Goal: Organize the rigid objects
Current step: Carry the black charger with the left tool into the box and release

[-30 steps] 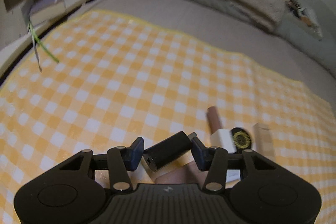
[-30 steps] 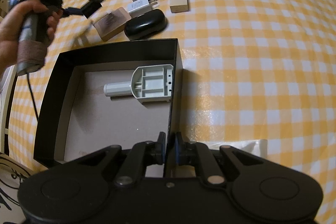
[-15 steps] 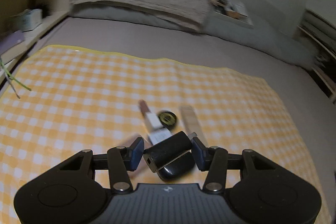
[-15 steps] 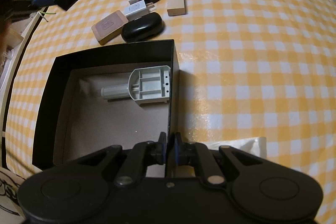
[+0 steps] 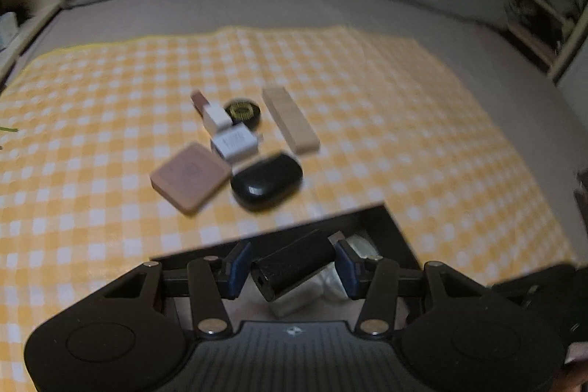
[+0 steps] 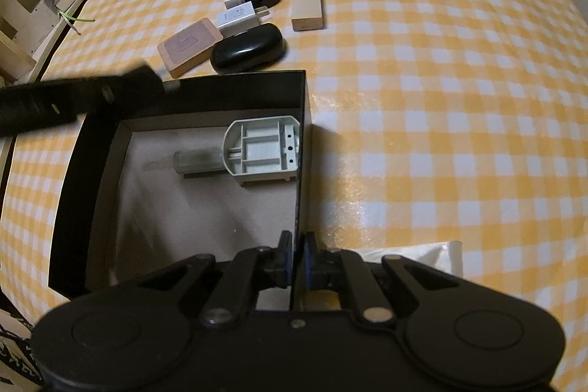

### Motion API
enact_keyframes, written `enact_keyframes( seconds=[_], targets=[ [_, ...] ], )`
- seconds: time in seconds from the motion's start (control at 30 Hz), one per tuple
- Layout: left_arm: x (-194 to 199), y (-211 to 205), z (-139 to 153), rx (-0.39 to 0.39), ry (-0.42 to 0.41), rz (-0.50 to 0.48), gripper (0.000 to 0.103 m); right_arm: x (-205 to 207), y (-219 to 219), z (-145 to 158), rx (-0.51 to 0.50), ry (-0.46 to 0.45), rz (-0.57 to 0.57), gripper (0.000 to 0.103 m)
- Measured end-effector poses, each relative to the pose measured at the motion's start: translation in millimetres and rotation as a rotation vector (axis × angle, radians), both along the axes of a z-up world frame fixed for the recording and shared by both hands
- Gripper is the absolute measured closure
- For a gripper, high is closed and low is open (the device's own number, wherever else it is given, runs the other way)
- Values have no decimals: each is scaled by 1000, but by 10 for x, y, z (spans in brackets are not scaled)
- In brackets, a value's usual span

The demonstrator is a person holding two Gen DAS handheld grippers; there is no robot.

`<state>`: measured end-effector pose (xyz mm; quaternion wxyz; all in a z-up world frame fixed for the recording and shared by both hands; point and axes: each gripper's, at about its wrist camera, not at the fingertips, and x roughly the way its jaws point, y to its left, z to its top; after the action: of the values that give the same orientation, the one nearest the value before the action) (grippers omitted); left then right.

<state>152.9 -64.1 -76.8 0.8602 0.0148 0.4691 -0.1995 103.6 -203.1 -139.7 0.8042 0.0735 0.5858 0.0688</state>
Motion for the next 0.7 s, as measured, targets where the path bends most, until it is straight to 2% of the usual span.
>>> enact_keyframes(
  seconds=[0.17,0.43,0.7],
  targets=[
    [60,-34,-184,52,53,-34,53,4,-2,6,-6,0,0,97],
    [201,-125,-339,117,72,-88,52,4,-6,7,-2,1,3,97],
    [245,-215,-457,137,100,-134,52,2,-9,8,-3,1,1,96]
  ],
)
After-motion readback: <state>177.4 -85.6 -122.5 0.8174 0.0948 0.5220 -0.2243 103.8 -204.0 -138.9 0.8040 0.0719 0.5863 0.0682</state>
